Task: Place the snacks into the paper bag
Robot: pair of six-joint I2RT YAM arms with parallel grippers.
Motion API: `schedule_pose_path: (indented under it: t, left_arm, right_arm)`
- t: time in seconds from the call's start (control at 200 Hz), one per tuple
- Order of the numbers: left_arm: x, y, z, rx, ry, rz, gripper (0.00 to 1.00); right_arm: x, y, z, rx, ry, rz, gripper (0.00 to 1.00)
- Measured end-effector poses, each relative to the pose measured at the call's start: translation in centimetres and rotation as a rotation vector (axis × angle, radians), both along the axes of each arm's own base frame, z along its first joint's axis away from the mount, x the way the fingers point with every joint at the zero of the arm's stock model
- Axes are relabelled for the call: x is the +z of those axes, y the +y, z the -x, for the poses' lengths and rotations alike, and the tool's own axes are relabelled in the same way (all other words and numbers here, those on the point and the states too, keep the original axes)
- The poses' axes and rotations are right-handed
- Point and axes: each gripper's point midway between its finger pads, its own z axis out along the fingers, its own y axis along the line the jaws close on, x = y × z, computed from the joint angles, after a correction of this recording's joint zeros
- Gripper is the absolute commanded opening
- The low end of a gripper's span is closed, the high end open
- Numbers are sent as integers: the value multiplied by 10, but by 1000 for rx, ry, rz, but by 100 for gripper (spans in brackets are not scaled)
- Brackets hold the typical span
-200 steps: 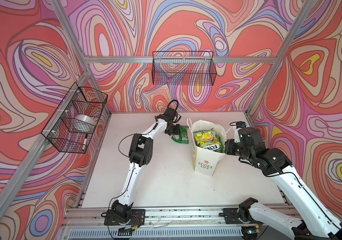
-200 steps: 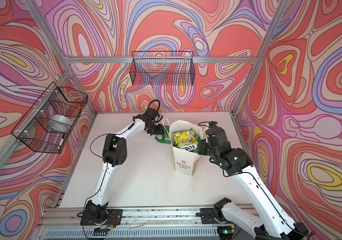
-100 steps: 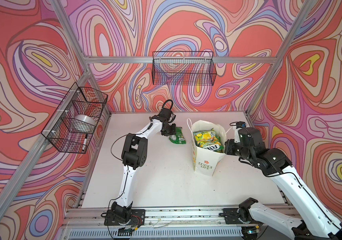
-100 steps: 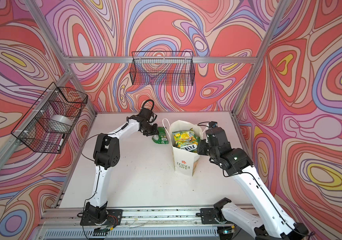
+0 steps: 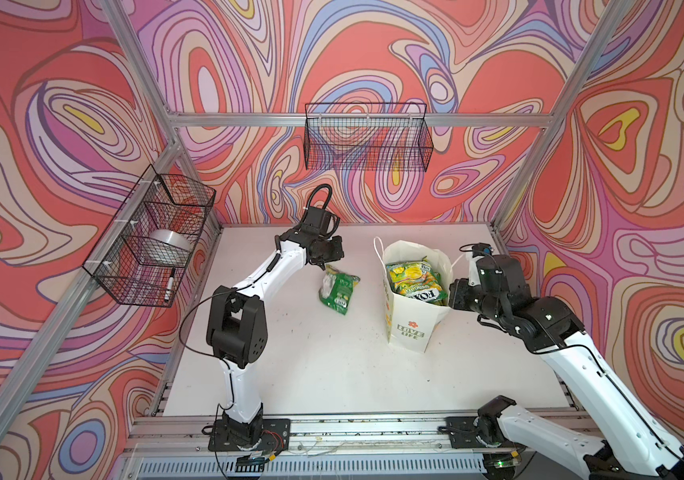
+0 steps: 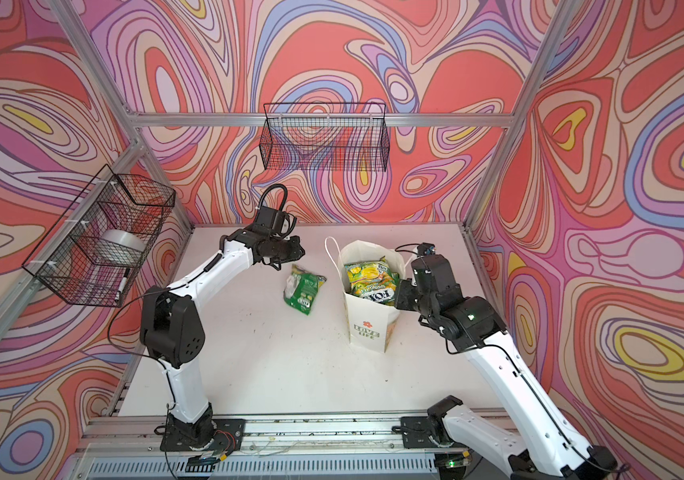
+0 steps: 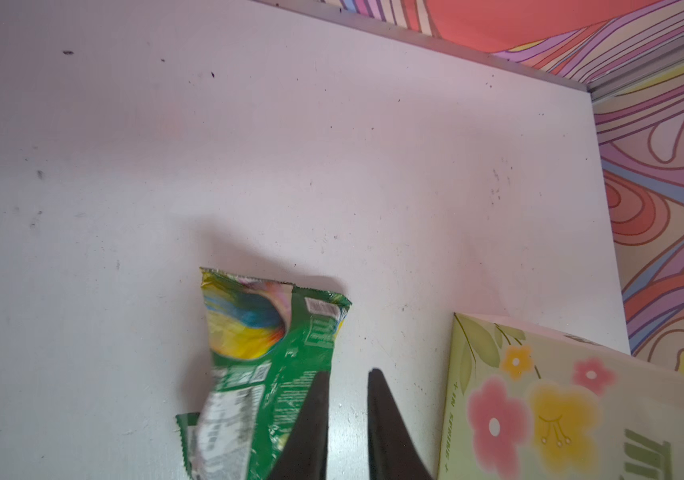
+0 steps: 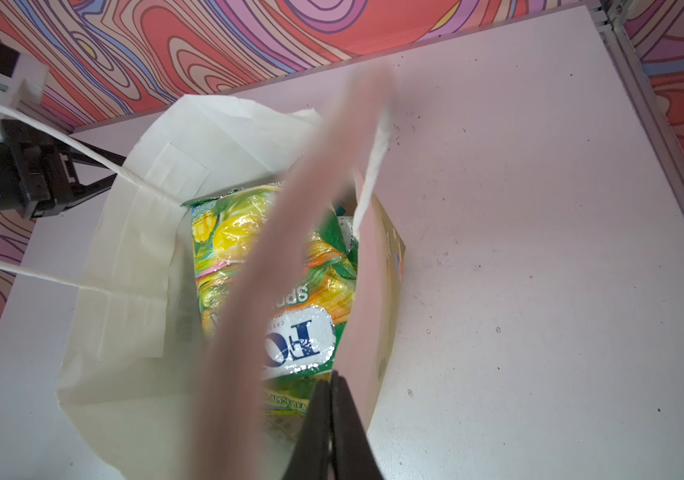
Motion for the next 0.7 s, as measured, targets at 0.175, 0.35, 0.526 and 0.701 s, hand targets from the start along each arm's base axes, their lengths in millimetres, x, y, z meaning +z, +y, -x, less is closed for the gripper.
schedule_pose_path:
  t: [0.175,0.35,0.526,0.701]
  left_arm:
    - [18,13,17,24,-45,-6,27]
    - [8,18,21,8,-24,-61,83]
    - [-41,27,22,-26,74,-185,100]
    - [-95,34,27,-79,188,-296,100]
  right_arm:
    - [1,0,1,0,-3,-2,0]
    - [1,0,1,2,-3,-5,0]
    - [0,1,1,5,-5,-9,0]
    - [1,2,0,4,-7,-15,0]
